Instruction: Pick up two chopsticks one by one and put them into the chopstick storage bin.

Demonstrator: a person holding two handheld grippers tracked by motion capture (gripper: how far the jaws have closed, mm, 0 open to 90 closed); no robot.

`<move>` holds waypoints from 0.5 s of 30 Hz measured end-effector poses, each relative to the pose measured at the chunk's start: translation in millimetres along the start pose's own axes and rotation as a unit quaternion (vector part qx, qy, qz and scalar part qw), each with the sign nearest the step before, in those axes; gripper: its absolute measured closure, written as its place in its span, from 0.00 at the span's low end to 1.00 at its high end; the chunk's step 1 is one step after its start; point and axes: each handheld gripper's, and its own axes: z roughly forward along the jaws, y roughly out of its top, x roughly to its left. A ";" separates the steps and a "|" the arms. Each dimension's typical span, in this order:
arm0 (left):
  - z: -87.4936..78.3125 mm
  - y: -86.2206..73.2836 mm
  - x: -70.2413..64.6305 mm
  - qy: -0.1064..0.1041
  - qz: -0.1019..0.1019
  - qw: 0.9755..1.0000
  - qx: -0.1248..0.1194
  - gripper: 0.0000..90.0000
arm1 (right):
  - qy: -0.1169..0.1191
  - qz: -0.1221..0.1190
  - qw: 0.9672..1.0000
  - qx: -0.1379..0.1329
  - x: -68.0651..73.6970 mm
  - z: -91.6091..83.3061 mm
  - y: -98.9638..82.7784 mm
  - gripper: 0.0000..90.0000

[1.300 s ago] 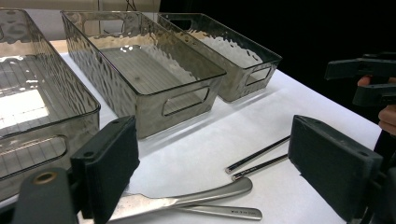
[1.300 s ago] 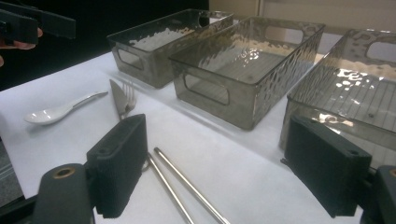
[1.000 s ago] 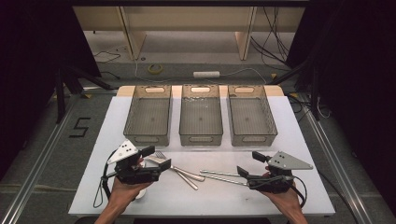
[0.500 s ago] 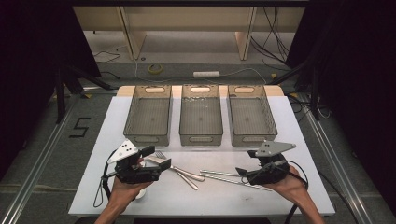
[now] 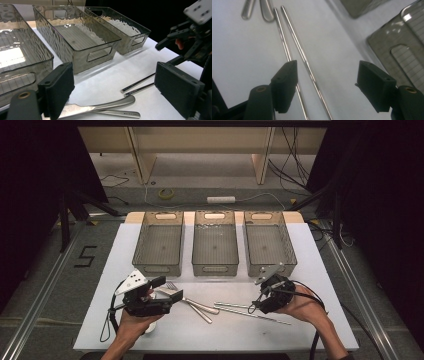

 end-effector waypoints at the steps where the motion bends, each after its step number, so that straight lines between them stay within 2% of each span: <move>1: 0.0 0.0 -0.1 0.000 0.000 1.000 0.000 0.17 | 0.000 0.000 1.000 0.000 0.0 0.0 0.0 0.39; 2: 0.0 0.0 -0.2 0.000 0.000 1.000 0.000 0.17 | 0.007 0.000 1.000 0.014 -1.1 5.6 1.3 0.40; 5: 0.3 -0.1 -0.4 -0.001 0.000 1.000 0.001 0.17 | 0.014 -0.003 1.000 0.028 -2.6 12.6 3.3 0.44; 11: 0.3 -0.2 -0.3 -0.001 0.000 1.000 0.002 0.17 | 0.027 -0.016 0.998 0.050 -5.1 24.2 6.6 0.51; 14: 0.2 0.0 0.1 -0.001 0.000 1.000 0.001 0.17 | 0.035 -0.013 0.998 0.060 -4.7 26.9 7.1 0.54; 15: 0.3 -0.1 0.0 -0.002 -0.001 1.000 0.001 0.17 | 0.043 -0.021 0.997 0.063 -5.3 29.7 7.6 0.57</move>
